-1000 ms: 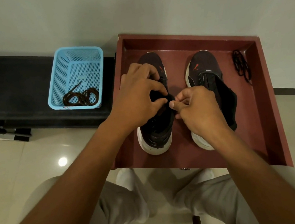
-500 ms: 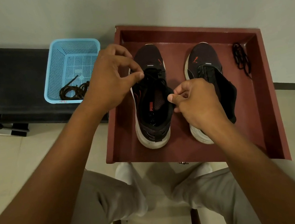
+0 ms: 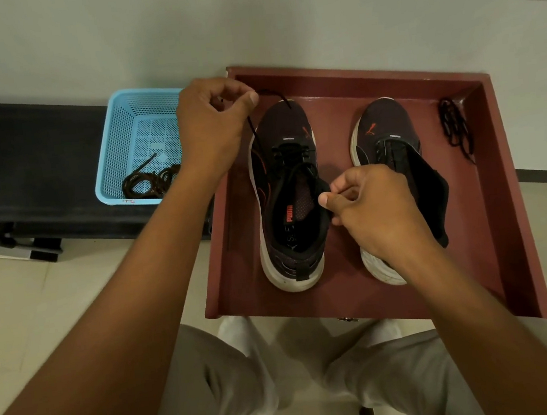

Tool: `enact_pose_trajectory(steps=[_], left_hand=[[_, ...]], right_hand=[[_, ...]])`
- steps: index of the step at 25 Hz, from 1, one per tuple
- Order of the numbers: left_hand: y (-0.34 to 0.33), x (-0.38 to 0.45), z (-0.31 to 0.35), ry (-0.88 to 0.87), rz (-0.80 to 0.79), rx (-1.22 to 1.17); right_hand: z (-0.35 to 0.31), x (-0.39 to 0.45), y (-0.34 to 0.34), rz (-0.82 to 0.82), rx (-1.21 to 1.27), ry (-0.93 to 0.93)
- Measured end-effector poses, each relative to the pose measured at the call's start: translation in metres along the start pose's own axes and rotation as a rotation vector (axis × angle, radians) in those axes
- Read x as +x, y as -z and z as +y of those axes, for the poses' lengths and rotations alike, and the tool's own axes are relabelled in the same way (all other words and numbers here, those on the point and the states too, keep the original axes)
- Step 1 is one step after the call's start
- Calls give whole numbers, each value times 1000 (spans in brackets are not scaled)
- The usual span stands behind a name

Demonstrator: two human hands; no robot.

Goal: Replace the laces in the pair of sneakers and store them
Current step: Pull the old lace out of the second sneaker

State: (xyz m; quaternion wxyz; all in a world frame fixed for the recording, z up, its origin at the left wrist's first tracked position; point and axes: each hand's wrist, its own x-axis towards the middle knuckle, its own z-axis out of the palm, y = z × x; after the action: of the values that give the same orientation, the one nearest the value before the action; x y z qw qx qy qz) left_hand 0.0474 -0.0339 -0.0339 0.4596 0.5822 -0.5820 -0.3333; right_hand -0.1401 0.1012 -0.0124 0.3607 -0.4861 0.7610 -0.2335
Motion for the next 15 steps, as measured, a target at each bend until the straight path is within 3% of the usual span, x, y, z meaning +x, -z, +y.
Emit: enact_pose_trajectory(steps=[7, 10, 13, 15], left_hand=[[-7, 3, -22, 120, -19, 286], [2, 1, -16, 88, -60, 384], [15, -17, 3, 35, -138, 372], [27, -35, 13, 104, -273, 339]], right_hand=[[-3, 1, 0, 2, 20, 29], [-9, 4, 2, -18, -38, 77], [-20, 10, 5, 22, -94, 233], [-26, 16, 4, 24, -160, 375]])
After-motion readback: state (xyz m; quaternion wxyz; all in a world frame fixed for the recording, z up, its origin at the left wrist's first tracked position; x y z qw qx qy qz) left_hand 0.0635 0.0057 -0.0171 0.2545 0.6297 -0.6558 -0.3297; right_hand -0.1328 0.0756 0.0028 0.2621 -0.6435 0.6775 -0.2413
